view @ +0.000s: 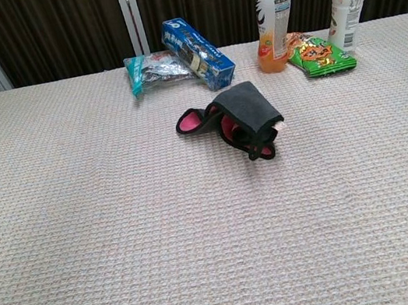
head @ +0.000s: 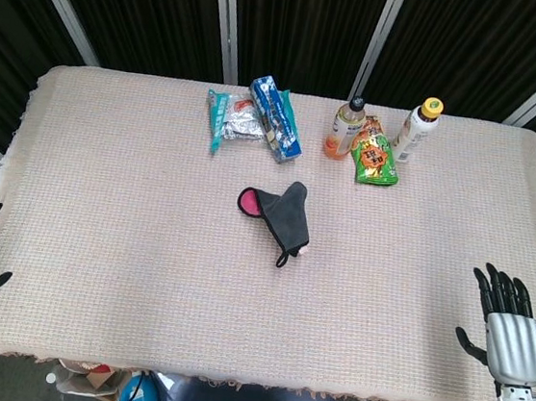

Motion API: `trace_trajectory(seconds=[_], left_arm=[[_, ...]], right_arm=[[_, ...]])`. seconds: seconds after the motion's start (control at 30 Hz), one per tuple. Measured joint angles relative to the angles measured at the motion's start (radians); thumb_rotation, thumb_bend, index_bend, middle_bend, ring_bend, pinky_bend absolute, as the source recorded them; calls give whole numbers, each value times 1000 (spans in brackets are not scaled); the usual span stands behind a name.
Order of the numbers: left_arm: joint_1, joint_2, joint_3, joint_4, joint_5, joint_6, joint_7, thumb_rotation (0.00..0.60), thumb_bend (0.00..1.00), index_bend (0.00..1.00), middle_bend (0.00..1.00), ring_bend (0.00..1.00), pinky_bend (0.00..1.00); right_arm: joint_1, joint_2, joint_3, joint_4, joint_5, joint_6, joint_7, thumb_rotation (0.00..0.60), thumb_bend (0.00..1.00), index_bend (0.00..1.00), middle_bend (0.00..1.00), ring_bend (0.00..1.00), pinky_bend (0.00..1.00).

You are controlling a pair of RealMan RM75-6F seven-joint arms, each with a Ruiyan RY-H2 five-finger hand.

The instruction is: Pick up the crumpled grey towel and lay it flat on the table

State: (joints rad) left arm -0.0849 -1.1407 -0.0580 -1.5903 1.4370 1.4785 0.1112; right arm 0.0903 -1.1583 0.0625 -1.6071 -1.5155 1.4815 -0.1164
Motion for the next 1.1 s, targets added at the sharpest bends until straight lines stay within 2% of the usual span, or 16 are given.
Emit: trace_trajectory(seconds=[0.2,0.43,0.53,0.6,0.83,1.0,1.1], left_arm=[[4,3,-5,2,-12,4,-12,600,0,0,0,0,18],[2,-6,-10,16,-26,-5,-7,600,0,0,0,0,18],[-1,-13,-11,20,-28,-8,0,600,0,0,0,0,18],[-4,-19,-12,23,-28,-10,9,600,0,0,0,0,18],[-9,-34,-10,21,-33,-21,31,600,0,0,0,0,18],[-13,-38,-9,20,-37,-31,32,600,0,0,0,0,18],[-14,-37,-7,19,-43,-42,29,600,0,0,0,0,18]], right_arm=[[10,-27,8,26,-30,17,57,600,218,17,1,0,64],[77,-107,31,76,-95,10,163,600,217,169,65,39,116],[125,-162,43,103,-124,-12,171,600,217,243,82,52,120],[155,-208,50,121,-142,-28,159,600,217,257,89,59,125],[253,-397,71,191,-152,-112,92,600,218,251,89,60,128],[312,-507,99,219,-108,-177,61,600,217,151,88,60,128],[341,-567,120,246,-81,-198,49,600,217,144,88,60,128]])
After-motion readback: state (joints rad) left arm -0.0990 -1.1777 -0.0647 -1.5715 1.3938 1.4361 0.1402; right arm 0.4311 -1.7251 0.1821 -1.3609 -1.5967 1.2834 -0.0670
